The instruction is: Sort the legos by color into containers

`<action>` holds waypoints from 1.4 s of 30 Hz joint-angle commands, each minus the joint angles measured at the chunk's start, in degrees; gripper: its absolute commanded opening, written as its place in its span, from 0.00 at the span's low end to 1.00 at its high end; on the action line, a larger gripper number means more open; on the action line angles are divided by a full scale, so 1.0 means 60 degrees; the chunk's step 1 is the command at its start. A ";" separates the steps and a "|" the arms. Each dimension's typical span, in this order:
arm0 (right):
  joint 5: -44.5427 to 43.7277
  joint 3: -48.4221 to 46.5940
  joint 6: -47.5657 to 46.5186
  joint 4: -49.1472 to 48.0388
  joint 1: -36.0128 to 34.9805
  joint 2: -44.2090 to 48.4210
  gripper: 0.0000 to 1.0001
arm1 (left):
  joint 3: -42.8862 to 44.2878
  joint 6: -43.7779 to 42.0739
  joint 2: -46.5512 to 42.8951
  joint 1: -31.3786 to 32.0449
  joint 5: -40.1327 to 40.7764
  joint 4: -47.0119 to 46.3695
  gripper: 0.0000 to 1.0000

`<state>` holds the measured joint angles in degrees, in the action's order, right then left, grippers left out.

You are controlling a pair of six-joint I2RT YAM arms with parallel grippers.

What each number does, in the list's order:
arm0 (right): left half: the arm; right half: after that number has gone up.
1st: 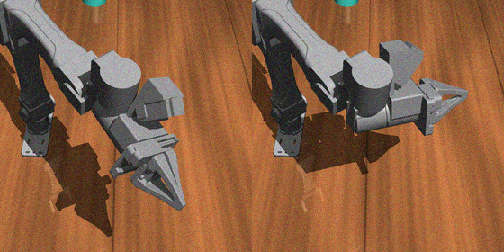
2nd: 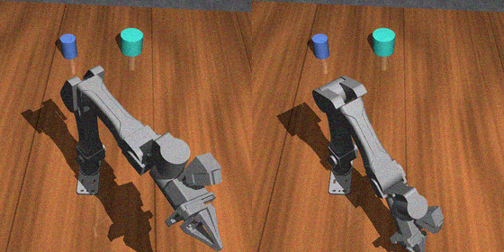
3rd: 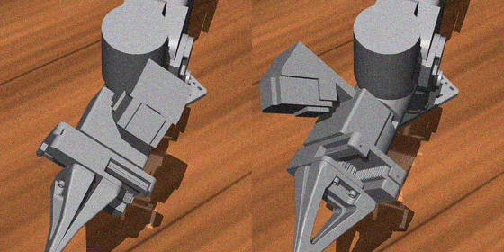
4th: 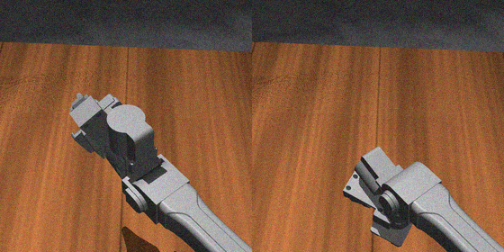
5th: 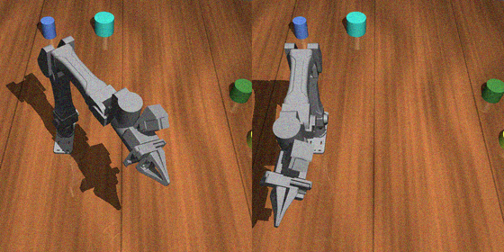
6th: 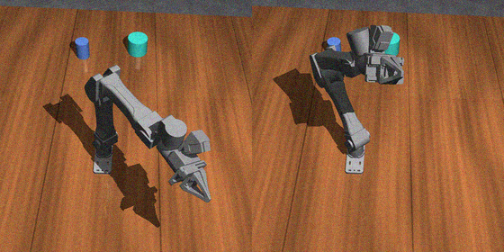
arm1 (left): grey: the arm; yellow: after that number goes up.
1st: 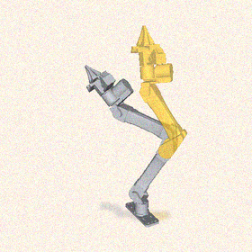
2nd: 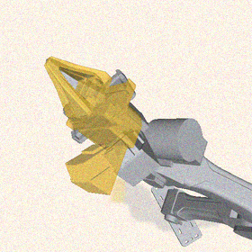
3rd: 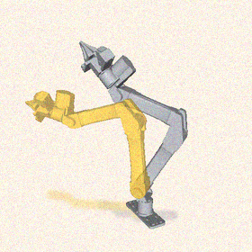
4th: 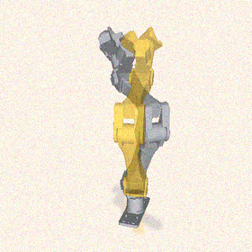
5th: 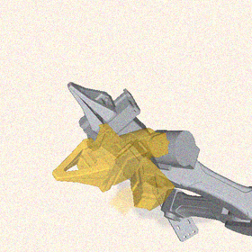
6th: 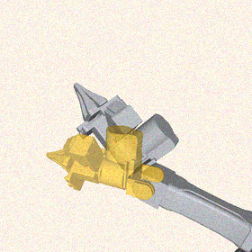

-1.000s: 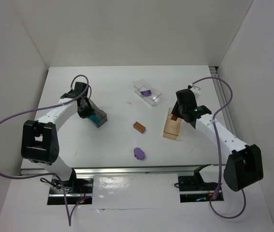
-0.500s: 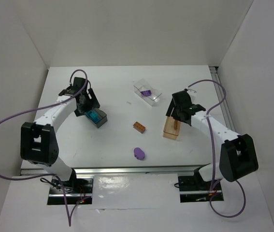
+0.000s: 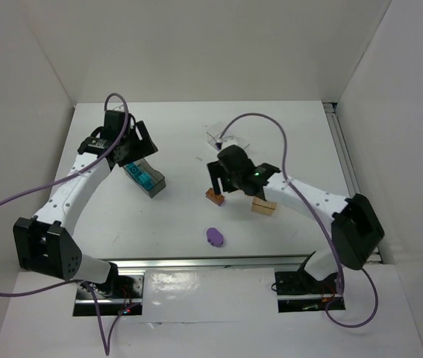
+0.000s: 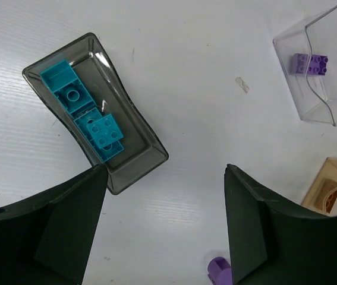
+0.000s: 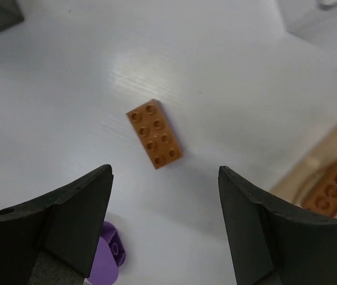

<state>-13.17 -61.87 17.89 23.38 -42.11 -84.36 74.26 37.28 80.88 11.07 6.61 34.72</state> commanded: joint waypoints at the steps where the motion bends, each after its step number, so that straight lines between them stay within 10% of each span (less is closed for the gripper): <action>1: 0.0377 -0.0543 -0.1558 0.0059 -0.0700 -0.1100 0.79 | 0.0104 -0.0411 -0.0326 0.0030 -0.0295 -0.0131 0.84; 22: 0.0232 -0.1554 -0.1649 -0.0454 -0.0819 -0.3724 0.56 | -0.0174 -0.0676 -0.0502 0.0118 -0.1161 -0.0440 0.75; 42: -0.0515 -0.2183 -0.1238 0.0060 -0.1185 -0.3503 0.67 | -0.0174 -0.0852 -0.0414 0.0118 -0.1424 -0.0528 0.75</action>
<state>-14.44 -71.72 9.45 23.81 -49.56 -105.51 73.60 33.12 79.61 11.57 -0.99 33.28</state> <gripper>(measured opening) 0.666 0.751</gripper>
